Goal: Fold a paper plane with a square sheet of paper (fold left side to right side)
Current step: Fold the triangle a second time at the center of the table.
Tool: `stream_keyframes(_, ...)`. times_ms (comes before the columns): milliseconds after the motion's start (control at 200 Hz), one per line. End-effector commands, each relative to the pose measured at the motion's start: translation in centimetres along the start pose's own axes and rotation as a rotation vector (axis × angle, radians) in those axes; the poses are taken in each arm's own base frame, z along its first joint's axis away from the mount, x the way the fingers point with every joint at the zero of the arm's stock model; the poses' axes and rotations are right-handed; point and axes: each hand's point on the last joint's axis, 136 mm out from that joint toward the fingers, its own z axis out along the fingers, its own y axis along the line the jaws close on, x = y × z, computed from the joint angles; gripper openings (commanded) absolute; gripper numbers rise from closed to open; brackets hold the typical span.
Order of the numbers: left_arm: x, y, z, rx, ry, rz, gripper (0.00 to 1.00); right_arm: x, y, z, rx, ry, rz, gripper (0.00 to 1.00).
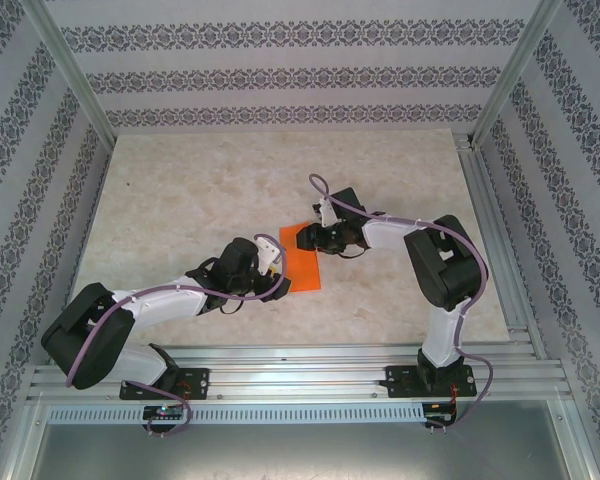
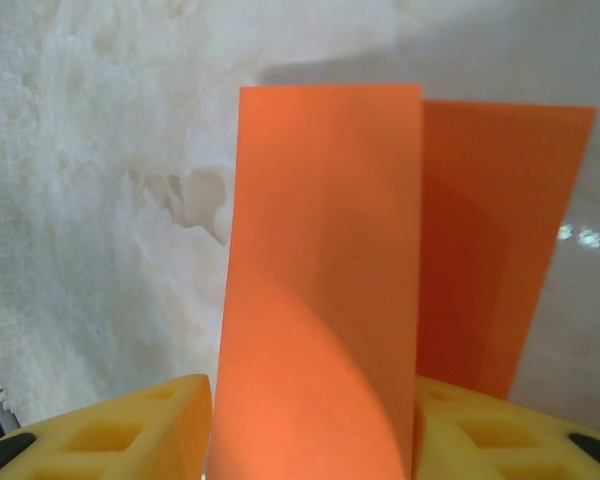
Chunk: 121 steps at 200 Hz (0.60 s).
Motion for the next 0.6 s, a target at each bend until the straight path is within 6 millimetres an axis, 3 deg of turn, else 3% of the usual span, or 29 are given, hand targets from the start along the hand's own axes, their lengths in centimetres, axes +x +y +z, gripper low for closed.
stream_keyframes(0,-0.3,-0.6,-0.1,0.013,-0.023,0.02,0.56,0.5,1.6,-0.3,-0.042,-0.014,-0.009,0.51)
stream_keyframes(265,0.2,-0.9,-0.1,0.031,-0.023,0.041,0.56,3.6,0.3,-1.4,0.009,-0.005,0.122,0.49)
stream_keyframes(600,0.5,-2.9,1.3,0.055,0.016,0.121,0.57,4.4,1.2,-2.6,-0.032,0.004,0.301,0.39)
